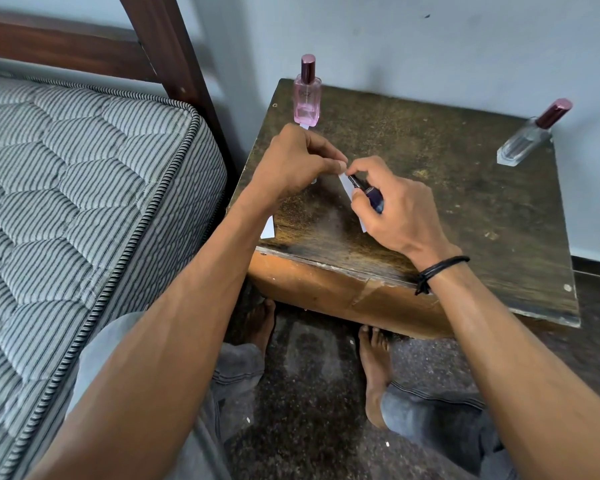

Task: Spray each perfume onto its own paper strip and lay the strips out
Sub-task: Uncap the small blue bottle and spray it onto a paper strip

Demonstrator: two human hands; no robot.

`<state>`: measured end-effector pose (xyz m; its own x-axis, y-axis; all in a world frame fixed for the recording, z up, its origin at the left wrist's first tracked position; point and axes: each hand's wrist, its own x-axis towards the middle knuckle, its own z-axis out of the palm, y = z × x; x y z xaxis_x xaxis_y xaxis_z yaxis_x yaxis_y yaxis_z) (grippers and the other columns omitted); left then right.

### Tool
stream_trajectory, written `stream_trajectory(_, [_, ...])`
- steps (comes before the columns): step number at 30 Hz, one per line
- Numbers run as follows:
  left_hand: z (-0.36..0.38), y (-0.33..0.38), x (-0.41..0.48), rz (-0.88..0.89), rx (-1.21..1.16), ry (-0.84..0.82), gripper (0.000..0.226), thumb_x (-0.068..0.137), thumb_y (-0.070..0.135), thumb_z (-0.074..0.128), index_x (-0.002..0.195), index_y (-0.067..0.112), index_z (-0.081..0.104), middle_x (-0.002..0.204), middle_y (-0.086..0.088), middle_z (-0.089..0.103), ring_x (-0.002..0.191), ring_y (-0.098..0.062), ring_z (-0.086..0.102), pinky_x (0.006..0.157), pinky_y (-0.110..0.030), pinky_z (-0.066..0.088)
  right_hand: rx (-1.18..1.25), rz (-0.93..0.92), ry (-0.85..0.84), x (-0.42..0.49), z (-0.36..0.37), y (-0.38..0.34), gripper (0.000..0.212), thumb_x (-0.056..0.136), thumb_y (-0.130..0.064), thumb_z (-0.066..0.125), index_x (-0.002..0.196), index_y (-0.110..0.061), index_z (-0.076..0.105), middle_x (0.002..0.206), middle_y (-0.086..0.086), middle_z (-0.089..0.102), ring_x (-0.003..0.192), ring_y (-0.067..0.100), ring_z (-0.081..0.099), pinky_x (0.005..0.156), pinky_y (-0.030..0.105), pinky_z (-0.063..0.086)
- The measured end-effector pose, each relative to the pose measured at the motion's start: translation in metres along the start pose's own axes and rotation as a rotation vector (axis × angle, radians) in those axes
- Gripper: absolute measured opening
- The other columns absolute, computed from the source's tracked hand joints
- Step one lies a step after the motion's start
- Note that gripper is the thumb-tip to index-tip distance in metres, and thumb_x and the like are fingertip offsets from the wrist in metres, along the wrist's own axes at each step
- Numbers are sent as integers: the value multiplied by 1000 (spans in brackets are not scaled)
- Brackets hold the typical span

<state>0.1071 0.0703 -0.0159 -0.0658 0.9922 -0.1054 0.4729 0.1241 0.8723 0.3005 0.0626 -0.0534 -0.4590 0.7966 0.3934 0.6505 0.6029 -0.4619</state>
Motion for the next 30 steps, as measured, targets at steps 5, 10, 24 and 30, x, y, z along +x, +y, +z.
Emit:
stream_trajectory(5, [1,0,0,1,-12,-17,7,78,17,82,84,21,83,76,3,77,76,-8,67,76,-31,53,-3,-30,8,0,0,-1,28,94,-29,49,120,-25,58,55,-16,39,47,17,47,48,30,42])
stream_trajectory(10, [1,2,-2,-4,-34,-39,7,80,14,80,86,17,82,77,0,78,72,-5,66,70,-22,47,-12,-23,6,0,1,-1,29,94,-29,48,117,-20,61,59,-9,47,48,23,49,49,34,46])
stream_trajectory(24, [-6,-6,1,-41,-27,22,7,80,13,82,85,19,82,71,9,75,69,-2,65,80,-26,51,103,88,76,3,-1,4,29,91,-18,55,119,-18,62,58,-8,44,51,22,49,53,34,44])
stream_trajectory(30, [-7,-7,2,-56,-20,60,9,80,14,82,84,23,82,76,9,77,77,-4,68,84,-26,52,90,64,9,2,-1,3,29,88,-25,51,115,-22,63,55,-10,42,48,11,44,52,31,42])
